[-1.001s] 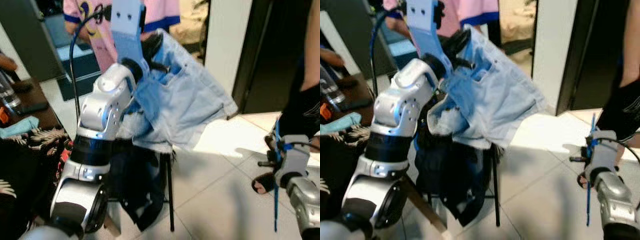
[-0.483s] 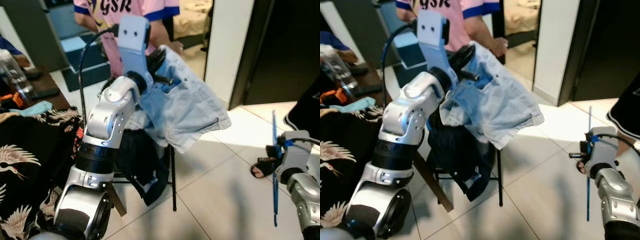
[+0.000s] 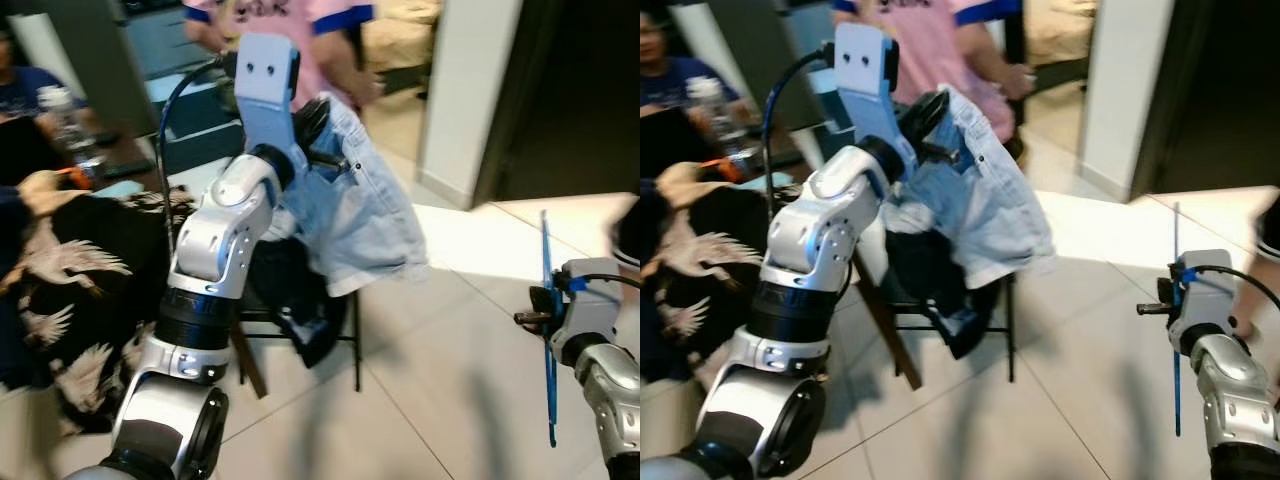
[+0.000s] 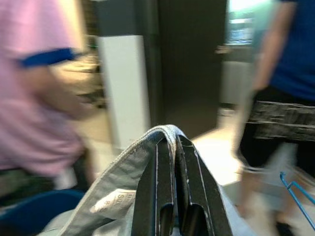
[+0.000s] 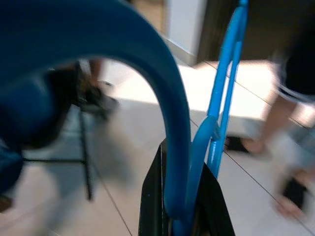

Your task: Hang hanger

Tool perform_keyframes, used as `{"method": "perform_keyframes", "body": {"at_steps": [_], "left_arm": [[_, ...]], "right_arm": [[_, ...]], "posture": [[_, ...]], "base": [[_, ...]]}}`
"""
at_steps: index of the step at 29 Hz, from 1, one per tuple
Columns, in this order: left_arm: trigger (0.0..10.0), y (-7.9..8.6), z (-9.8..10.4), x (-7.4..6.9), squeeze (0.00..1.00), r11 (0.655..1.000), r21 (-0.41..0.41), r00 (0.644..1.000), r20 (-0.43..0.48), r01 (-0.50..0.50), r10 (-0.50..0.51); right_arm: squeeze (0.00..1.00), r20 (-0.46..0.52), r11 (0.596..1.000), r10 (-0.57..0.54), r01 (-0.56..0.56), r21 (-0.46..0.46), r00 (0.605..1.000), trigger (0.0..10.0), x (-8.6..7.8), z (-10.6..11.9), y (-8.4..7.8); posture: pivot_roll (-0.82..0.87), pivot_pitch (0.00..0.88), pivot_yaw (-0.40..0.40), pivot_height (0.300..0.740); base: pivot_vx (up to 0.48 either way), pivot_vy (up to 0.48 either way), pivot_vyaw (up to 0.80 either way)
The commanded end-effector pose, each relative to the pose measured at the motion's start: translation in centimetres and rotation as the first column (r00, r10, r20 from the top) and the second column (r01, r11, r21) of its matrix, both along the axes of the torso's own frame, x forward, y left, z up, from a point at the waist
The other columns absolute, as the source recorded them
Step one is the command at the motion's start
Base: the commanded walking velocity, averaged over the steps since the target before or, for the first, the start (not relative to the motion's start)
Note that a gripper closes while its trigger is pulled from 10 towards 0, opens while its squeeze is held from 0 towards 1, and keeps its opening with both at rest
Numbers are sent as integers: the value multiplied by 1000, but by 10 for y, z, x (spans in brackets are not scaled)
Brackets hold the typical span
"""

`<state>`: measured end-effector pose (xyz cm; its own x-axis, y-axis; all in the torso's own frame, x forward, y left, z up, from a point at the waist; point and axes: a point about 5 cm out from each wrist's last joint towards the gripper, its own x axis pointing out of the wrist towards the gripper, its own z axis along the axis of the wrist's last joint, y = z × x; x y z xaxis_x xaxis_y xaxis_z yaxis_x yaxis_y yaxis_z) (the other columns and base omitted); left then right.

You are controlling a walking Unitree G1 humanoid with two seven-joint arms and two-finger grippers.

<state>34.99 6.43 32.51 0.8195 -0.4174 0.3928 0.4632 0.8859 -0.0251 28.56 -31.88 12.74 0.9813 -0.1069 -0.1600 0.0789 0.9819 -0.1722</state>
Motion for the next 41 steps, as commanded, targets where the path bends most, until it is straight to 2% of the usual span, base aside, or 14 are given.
{"method": "perform_keyframes", "body": {"at_steps": [1, 13, 15, 18, 19, 21, 22, 24, 27, 29, 31, 32, 36, 41], "left_arm": [[10000, 3, 3, 0, 0, 1000, -29, 1000, 10, 0, 1], [10000, 8, 1, 6, 0, 996, -81, 999, -20, -31, 30], [10000, 15, 0, 10, 0, 990, -114, 996, -51, -82, 76], [10000, 17, 0, 12, 0, 987, -126, 994, -64, -98, 91], [10000, 20, -2, 14, 0, 977, -183, 990, -106, -111, 93], [10000, 20, -2, 14, 0, 977, -183, 990, -106, -111, 93], [10000, 19, -8, 19, 0, 951, -291, 978, -202, -105, 46], [10000, 17, -10, 20, 0, 942, -322, 972, -233, -99, 22], [10000, 8, -20, 20, 0, 940, -332, 958, -285, -78, -21], [10000, 8, -20, 20, 0, 940, -332, 958, -285, -78, -21], [10000, 1, -35, 18, 0, 946, -316, 943, -331, -70, -41], [10000, 0, -46, 17, 0, 949, -305, 933, -357, -82, -34], [10000, 0, -52, 16, 0, 950, -298, 927, -374, -93, -26], [10000, 5, -62, 17, 0, 947, -289, 912, -411, -138, 8]], "right_arm": [[0, -2, 1000, 20, -20, 23, 1000, 10000, 0, -1, 5], [0, 12, 999, 43, -43, 18, 999, 10000, 2, 5, 9], [0, 23, 997, 70, -71, 22, 997, 10000, 2, 10, 13], [0, 27, 996, 81, -82, 23, 996, 10000, 2, 11, 15], [0, 33, 994, 108, -109, 27, 994, 10000, 2, 15, 16], [0, 33, 994, 108, -109, 27, 994, 10000, 2, 15, 16], [0, 23, 985, 173, -173, 12, 985, 10000, 0, 22, 19], [0, 14, 981, 196, -196, 2, 980, 10000, -1, 24, 20], [0, -14, 978, 208, -208, -31, 978, 10000, -2, 28, 18], [0, -14, 978, 208, -208, -31, 978, 10000, -2, 28, 18], [0, -30, 973, 225, -226, -48, 974, 10000, -4, 31, 18], [0, -44, 963, 262, -265, -57, 964, 10000, -5, 34, 20], [0, -54, 954, 290, -293, -61, 956, 10000, -6, 36, 23], [0, -100, 916, 381, -390, -91, 919, 10000, -10, 44, 29]], "posture": [[-139, 0, 82, 740], [-146, 0, 81, 740], [-148, 0, 82, 740], [-148, 0, 82, 740], [-150, 0, 84, 740], [-150, 0, 84, 740], [-153, 0, 87, 740], [-157, 0, 88, 740], [-163, 0, 89, 740], [-163, 0, 89, 740], [-163, 0, 92, 740], [-162, 0, 91, 740], [-161, 0, 90, 740], [-158, 0, 82, 740]], "base": [[-364, 0, -781], [-88, 0, -781], [0, 0, -781], [0, 0, -781], [0, 0, -781], [0, 0, -781], [0, 0, -781], [0, 0, -781], [0, 0, -781], [0, 0, -781], [0, 0, -781], [0, 0, -781], [0, 0, -781], [0, 0, -781]]}}
